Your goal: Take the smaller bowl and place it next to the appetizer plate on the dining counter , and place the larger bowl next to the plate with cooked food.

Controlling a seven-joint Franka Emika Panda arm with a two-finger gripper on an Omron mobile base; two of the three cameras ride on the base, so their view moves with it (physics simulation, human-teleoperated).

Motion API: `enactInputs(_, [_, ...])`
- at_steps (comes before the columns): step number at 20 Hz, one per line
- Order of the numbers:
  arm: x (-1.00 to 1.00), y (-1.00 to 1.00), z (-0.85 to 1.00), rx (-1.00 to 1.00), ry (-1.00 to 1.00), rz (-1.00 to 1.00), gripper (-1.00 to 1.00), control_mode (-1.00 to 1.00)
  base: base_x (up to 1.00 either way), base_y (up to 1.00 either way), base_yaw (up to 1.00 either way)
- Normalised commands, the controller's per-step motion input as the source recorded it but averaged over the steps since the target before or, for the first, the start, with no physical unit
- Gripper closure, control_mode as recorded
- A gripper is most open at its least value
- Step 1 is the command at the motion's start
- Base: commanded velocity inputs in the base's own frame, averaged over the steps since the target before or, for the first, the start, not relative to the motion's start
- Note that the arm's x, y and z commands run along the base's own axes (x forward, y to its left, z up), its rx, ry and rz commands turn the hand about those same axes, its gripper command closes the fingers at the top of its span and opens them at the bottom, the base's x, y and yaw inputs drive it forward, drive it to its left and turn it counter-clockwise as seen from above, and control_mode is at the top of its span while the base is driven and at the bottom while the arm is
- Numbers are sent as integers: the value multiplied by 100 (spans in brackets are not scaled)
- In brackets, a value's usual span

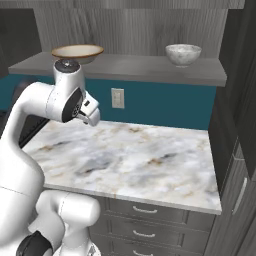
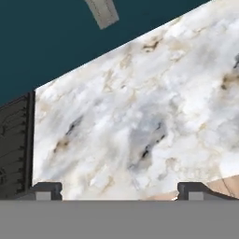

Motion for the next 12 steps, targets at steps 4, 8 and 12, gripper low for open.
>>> enactInputs(4, [0, -3, 59, 35, -2, -32, -100, -100, 0, 0, 0])
enactInputs(8, [2, 0, 70, 34, -10, -23, -100, -100, 0, 0, 0])
enactInputs(12, [14, 2, 79, 24, -26, -16, -100, -100, 0, 0, 0])
